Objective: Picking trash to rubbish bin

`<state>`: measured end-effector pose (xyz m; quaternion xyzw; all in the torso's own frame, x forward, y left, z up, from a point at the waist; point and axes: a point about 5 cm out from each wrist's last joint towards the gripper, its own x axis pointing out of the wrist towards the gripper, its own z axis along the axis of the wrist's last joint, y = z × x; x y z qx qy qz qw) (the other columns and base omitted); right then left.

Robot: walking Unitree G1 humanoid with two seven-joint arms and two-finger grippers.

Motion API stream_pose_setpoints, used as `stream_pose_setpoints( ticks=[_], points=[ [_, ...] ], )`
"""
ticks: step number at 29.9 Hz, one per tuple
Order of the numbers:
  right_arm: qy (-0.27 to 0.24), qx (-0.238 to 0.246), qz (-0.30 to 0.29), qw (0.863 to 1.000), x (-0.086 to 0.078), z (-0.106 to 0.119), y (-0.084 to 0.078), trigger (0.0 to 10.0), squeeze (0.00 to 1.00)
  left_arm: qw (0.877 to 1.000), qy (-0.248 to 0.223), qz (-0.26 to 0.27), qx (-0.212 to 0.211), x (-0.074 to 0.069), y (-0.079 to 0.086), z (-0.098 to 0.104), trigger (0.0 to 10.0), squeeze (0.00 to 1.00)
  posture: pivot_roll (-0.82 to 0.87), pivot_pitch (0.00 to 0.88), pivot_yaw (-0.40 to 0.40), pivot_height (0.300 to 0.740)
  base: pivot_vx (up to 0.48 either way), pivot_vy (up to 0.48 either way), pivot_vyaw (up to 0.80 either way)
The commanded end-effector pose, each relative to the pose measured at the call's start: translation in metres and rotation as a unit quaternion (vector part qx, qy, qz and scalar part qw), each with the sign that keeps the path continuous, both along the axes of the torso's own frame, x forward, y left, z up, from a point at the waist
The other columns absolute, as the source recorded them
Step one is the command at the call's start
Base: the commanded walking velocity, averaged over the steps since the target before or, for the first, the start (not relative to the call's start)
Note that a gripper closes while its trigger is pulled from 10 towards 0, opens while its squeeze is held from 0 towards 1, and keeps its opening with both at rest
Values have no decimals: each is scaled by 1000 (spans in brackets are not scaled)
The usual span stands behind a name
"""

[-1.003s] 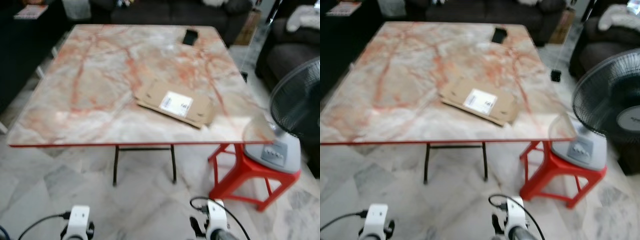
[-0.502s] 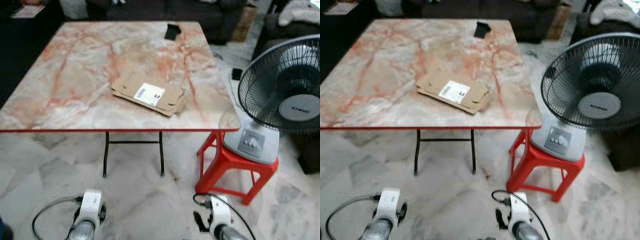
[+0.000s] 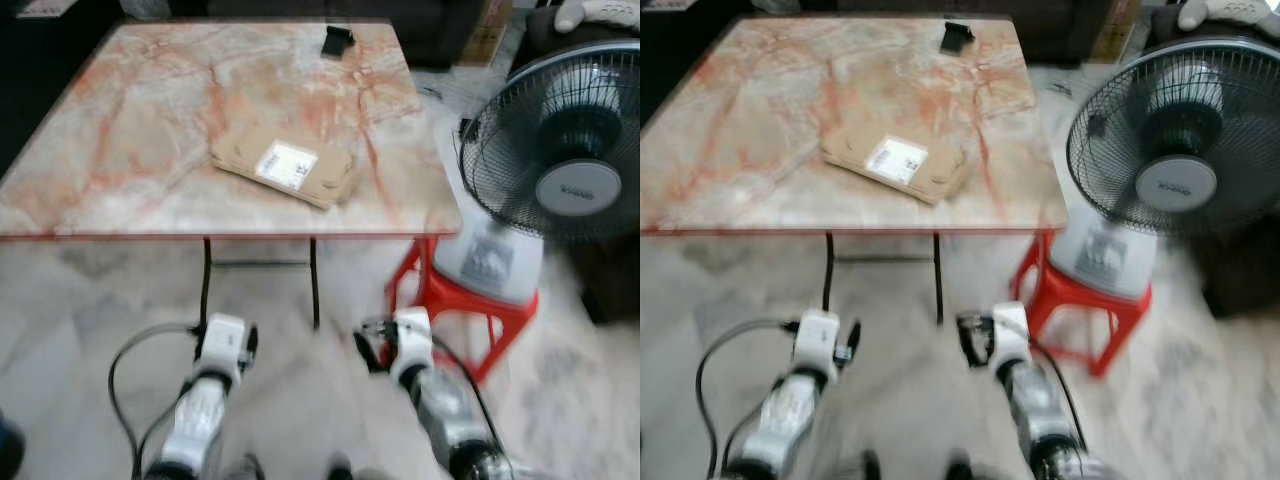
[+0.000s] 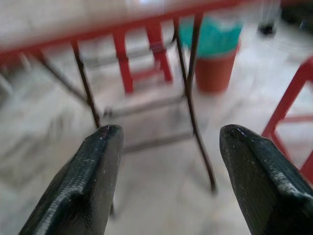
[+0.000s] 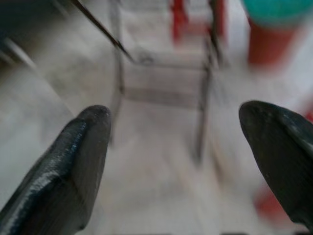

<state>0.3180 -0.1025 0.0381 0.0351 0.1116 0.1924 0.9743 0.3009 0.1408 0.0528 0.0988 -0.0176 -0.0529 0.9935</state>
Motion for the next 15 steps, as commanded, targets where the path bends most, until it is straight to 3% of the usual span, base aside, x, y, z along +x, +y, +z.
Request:
stream_pose_setpoints(
  ticks=[1,8,10,15],
  points=[
    [-34,11,7,999,5,12,3,10000,0,999,-28,-14,0,0,-9,10,10000,0,91,135,-41,740,0,0,0],
    [-122,45,11,991,19,50,15,10000,0,995,-97,-33,-9,-2,-21,41,10000,0,93,101,-33,740,0,0,0],
    [-159,65,8,985,26,71,21,10000,0,991,-131,-11,-25,6,-19,63,10000,0,92,78,-25,740,0,0,0],
    [-174,73,6,982,31,85,30,10000,0,986,-163,7,-21,17,-18,86,10000,0,100,57,-25,740,0,0,0]
  ],
)
